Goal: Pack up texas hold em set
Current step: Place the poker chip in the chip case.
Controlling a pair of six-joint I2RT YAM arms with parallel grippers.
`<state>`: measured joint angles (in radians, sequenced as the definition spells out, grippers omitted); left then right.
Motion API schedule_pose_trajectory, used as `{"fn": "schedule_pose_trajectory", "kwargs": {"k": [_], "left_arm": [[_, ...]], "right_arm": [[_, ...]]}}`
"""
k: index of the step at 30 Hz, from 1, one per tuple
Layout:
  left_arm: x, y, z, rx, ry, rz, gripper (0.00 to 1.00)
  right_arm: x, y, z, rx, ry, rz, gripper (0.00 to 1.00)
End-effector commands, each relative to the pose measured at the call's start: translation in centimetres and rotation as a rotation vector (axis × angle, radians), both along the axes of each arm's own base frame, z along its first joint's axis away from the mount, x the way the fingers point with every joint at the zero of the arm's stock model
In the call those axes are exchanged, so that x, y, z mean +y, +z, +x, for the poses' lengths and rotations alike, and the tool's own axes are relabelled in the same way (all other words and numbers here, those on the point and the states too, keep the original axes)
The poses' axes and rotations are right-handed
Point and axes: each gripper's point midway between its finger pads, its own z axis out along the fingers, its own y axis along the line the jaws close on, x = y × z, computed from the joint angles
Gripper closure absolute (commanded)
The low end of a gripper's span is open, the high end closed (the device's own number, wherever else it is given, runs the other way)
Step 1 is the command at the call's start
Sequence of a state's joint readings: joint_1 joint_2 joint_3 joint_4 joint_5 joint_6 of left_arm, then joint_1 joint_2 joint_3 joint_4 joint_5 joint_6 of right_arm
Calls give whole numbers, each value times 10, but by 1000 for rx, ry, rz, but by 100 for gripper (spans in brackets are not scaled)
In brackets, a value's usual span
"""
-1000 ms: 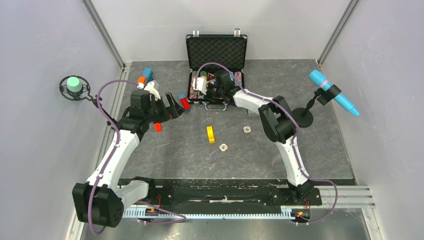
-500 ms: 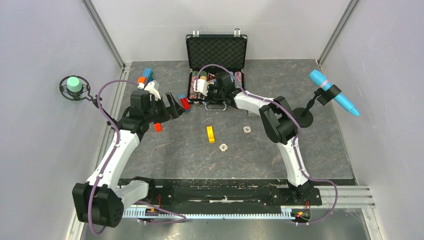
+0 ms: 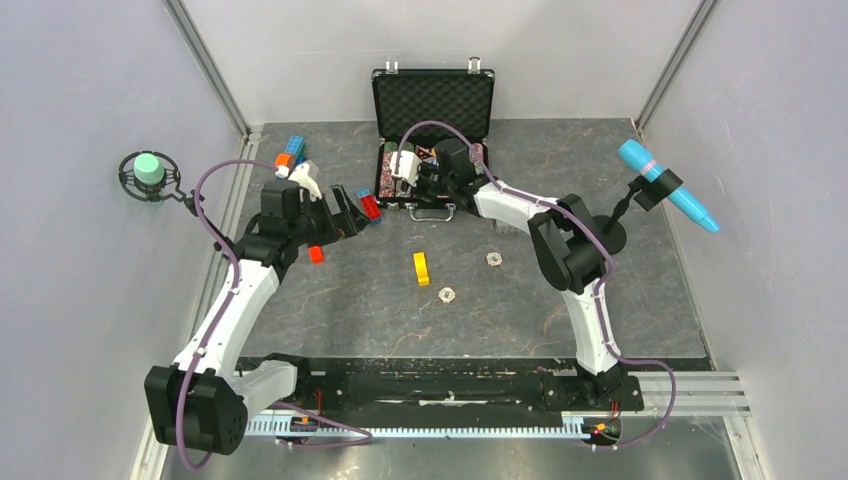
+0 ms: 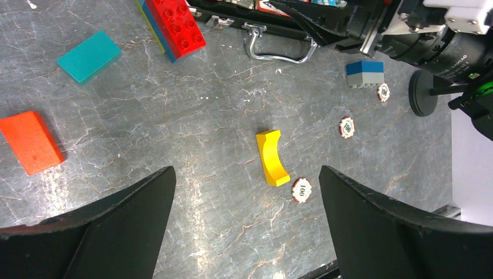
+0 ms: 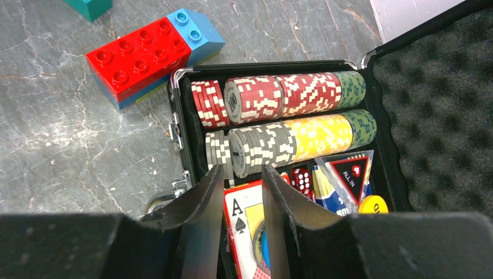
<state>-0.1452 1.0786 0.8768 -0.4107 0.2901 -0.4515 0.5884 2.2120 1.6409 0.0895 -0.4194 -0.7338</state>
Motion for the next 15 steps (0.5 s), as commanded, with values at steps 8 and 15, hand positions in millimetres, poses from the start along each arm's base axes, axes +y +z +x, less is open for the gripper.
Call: {"fn": "schedule_pose_trajectory", "kwargs": {"k": [8,15], "left_arm": [[0,7,6,-44,-18,3,0],[-20,20,19,-82,1,-178,3]], "right_arm": [[-31,83,-14,35,-127,373,68],[-75,122,-50,116,-285,619,63]]}}
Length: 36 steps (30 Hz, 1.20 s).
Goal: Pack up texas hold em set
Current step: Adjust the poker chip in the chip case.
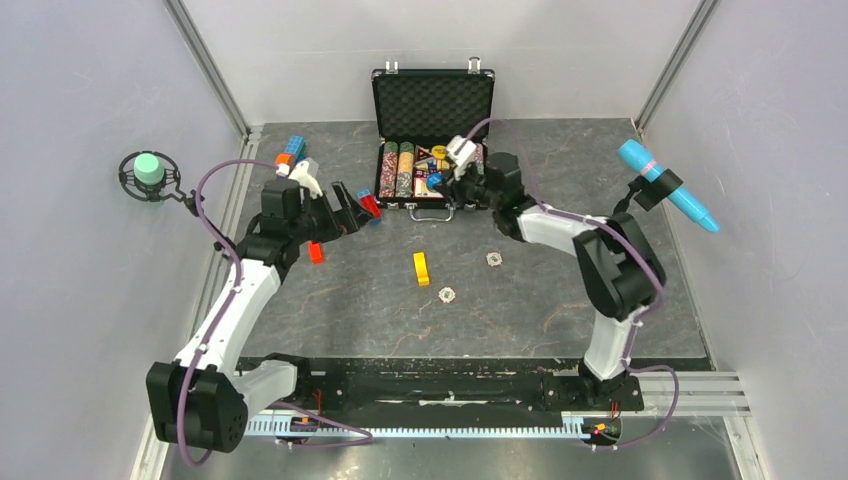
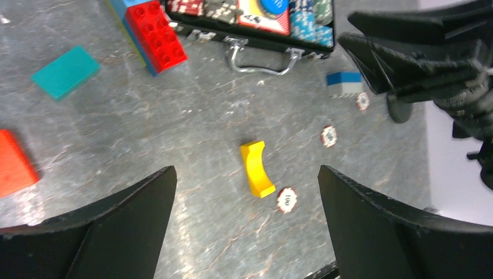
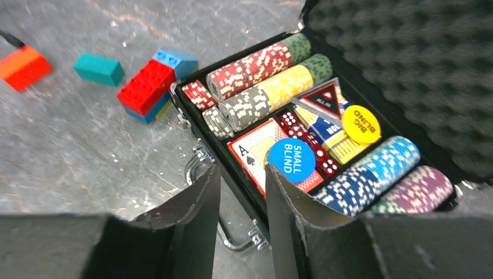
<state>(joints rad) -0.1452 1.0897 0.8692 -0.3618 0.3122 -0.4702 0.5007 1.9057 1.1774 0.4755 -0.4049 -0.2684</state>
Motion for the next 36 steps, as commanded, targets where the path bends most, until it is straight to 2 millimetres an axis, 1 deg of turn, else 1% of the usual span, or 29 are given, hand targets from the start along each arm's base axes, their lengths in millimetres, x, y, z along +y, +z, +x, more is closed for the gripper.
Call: {"fn": "schedule_pose_trajectory", "kwargs": {"k": [1,2,3,5,6,7,8,9,11,14,16,18,19,20,22,24,28,30,33,36], "left_arm": [[-20,19,17,-76,10,-192,3],[-25,24,21,-96,15,-238,4],[-29,23,23,-105,21,-272,4],[-37,27,32,-137,40,-340,5],[-43,28,38,-153,43,-364,5],[-49,29,43,-167,41,-383,5],[-54,30,48,-183,49,-393,4],[-61,31,54,-200,48,-410,4],[-75,36,65,-248,48,-446,3],[-96,39,82,-307,29,-487,3],[-110,32,95,-330,20,-496,3],[-120,24,107,-342,14,-500,4],[-124,21,114,-348,10,-505,4],[-129,14,119,-340,6,-510,4],[-138,8,127,-345,-15,-531,4],[-143,1,135,-350,-21,-536,4],[-146,-4,149,-365,-21,-506,3],[-149,-4,157,-373,-22,-479,3],[-150,-10,167,-373,-21,-436,3],[-152,-14,173,-366,-22,-412,3]], "right_arm": [[-17,80,-24,-55,-96,281,59],[-24,83,-32,-26,-127,324,56],[-31,83,-36,0,-169,356,54],[-48,82,-48,67,-257,445,46],[-55,78,-58,107,-285,492,41],[-60,81,-67,128,-298,544,33],[-65,74,-76,157,-312,567,15],[-68,74,-83,178,-318,596,2],[-77,64,-96,207,-334,600,2],[-90,54,-110,207,-369,563,2],[-101,45,-116,198,-402,512,2],[-112,41,-121,183,-434,472,2],[-116,40,-124,174,-448,457,2],[-121,39,-127,163,-456,441,2],[-127,38,-131,147,-466,411,2],[-131,35,-135,139,-468,386,2],[-135,29,-141,145,-470,363,2],[-136,27,-143,149,-471,361,2],[-136,24,-144,153,-472,357,2],[-136,22,-145,158,-472,350,2]]}}
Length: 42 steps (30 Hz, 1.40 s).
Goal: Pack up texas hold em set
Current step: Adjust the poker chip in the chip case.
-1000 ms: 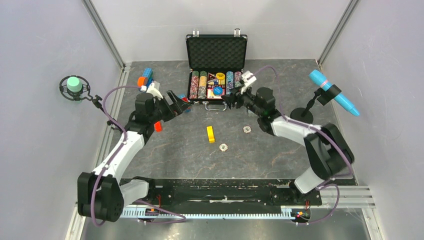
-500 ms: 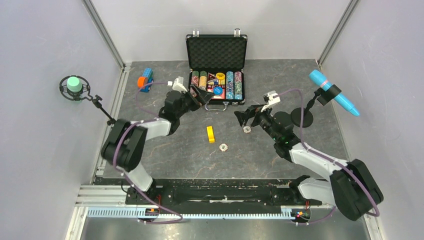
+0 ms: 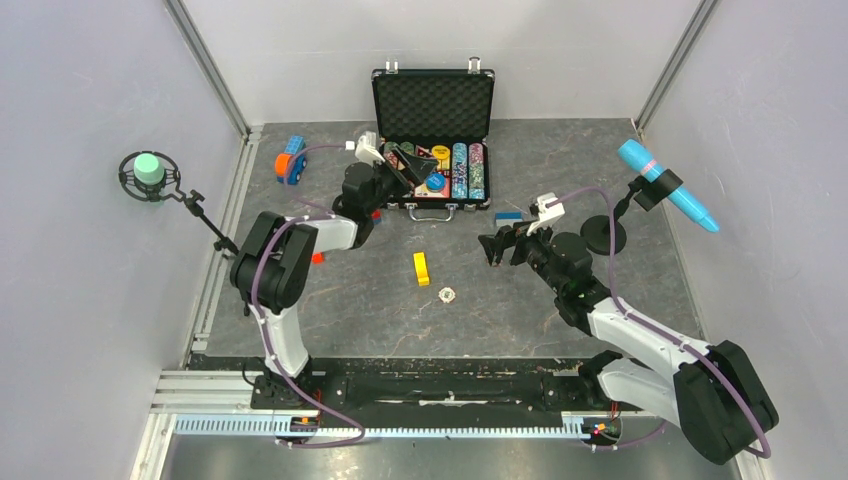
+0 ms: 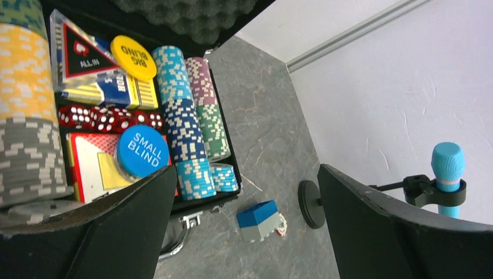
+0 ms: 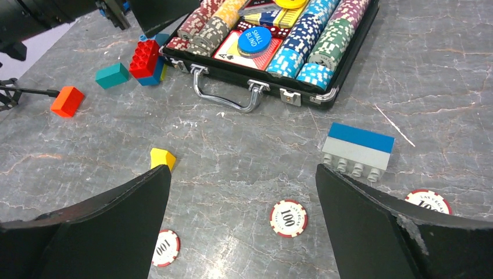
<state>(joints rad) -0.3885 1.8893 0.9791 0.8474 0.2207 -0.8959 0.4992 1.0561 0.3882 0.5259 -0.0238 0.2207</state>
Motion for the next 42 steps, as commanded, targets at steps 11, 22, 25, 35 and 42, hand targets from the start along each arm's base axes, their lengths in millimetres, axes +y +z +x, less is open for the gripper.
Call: {"fn": "schedule_pose_trajectory", "kwargs": {"k": [11,22,25,35,42], "left_arm": [[-4,-16,22,-47,12,80,2],[1,-39,31,-21,21,124,2],[5,-44,33,-13,28,135,2],[15,-62,37,19,52,166,2],[22,-74,39,39,75,189,2]], "right_arm": [[-3,-5,-2,-6,1,-25,2],[-2,-9,-3,3,9,-37,2],[-1,-11,-3,8,15,-37,2],[2,-15,-3,21,30,-42,2],[4,-17,-2,27,42,-47,2]]}}
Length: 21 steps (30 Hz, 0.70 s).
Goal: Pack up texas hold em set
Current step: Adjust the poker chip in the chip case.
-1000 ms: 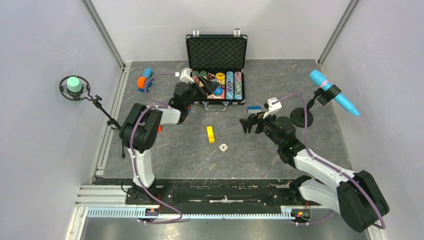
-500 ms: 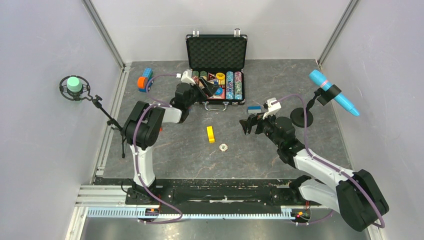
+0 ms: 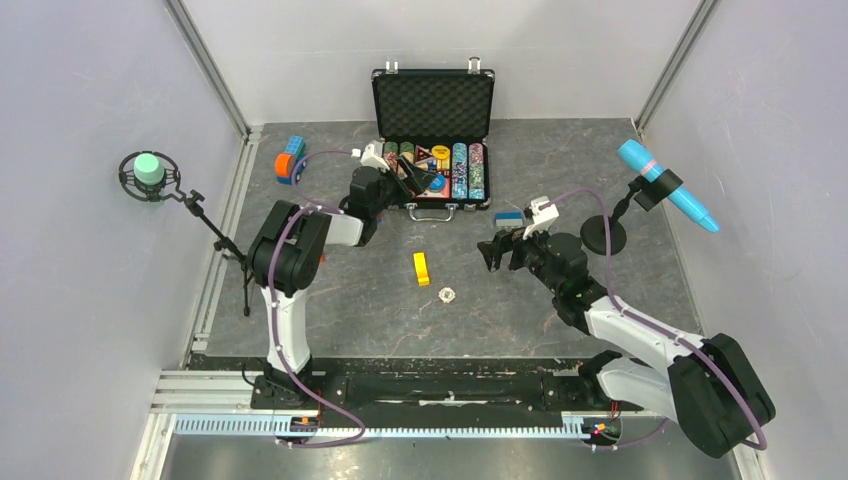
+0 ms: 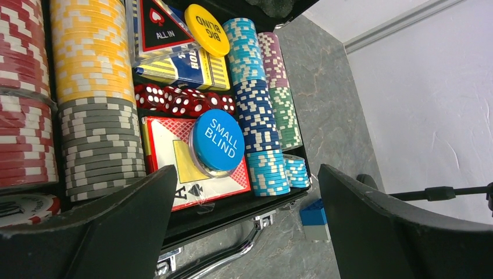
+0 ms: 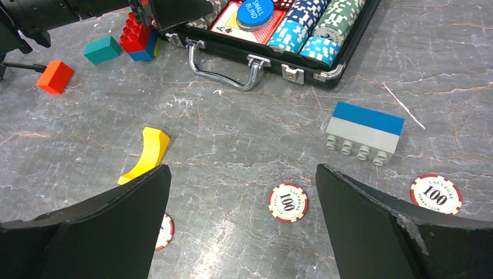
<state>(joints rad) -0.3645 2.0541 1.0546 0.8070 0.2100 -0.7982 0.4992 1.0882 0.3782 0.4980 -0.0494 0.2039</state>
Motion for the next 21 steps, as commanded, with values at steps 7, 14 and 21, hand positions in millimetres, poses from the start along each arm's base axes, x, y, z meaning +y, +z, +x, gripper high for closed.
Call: {"fn": "schedule_pose_trajectory", "kwargs": {"k": [7,14,21], "left_arm": [[16,-2,14,-38,43,64,2],[5,39,17,-100,-19,46,2],[-2,84,4,-151,-69,-13,1]], "right_arm": [[3,9,5,-39,17,-10,2],[-1,21,16,-48,-16,-59,2],[-19,45,32,-25,-147,-104,2]]}}
